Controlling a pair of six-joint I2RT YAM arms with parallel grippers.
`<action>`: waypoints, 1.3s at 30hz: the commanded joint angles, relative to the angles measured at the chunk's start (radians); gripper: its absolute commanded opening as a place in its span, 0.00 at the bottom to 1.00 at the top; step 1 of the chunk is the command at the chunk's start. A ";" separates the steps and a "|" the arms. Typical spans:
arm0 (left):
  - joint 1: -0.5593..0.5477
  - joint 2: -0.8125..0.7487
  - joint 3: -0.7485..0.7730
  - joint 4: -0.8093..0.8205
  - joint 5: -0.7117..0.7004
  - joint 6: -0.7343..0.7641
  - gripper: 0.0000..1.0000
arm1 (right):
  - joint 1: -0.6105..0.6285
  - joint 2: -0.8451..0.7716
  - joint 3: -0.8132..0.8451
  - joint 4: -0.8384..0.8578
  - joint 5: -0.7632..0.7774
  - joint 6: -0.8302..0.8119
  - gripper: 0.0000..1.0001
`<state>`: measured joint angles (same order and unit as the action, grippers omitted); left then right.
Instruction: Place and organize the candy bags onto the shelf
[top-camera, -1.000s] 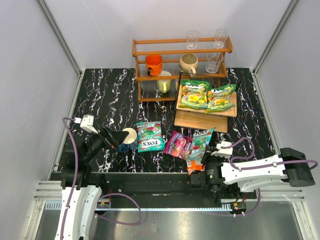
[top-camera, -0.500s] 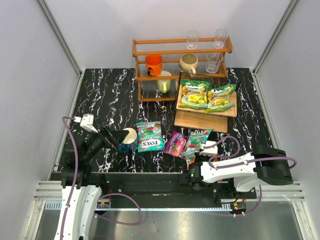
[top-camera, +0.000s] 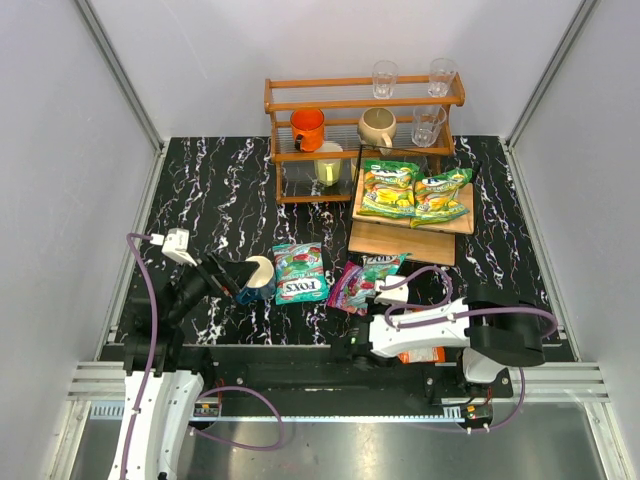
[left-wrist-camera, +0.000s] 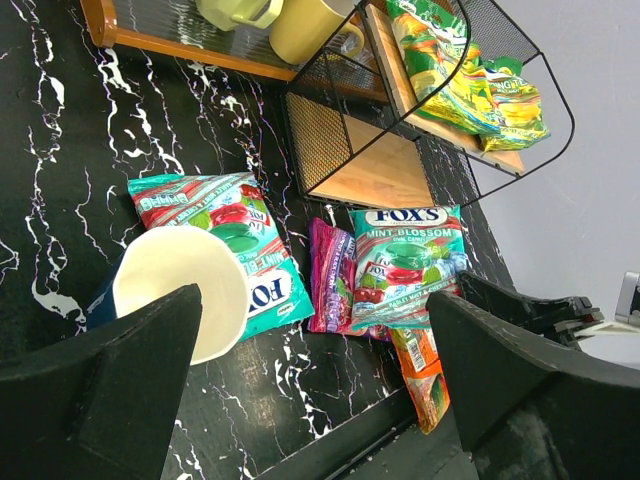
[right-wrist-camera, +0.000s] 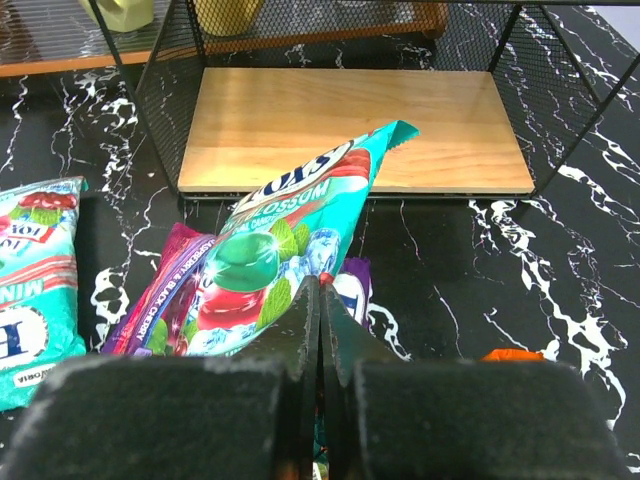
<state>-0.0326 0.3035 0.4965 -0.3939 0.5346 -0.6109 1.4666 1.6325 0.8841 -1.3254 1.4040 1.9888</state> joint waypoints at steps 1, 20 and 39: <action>-0.003 0.009 0.004 0.049 0.022 -0.007 0.99 | -0.031 -0.039 0.026 -0.321 0.092 0.294 0.00; -0.061 0.043 0.201 0.161 0.002 -0.030 0.99 | -0.028 -0.034 0.056 -0.316 0.082 0.208 0.00; -0.368 0.260 0.225 0.173 -0.338 0.120 0.99 | 0.067 0.136 0.107 -0.263 0.009 0.075 0.00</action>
<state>-0.3958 0.5774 0.7055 -0.2897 0.2451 -0.5133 1.4845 1.7569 0.9630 -1.3289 1.4097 1.9900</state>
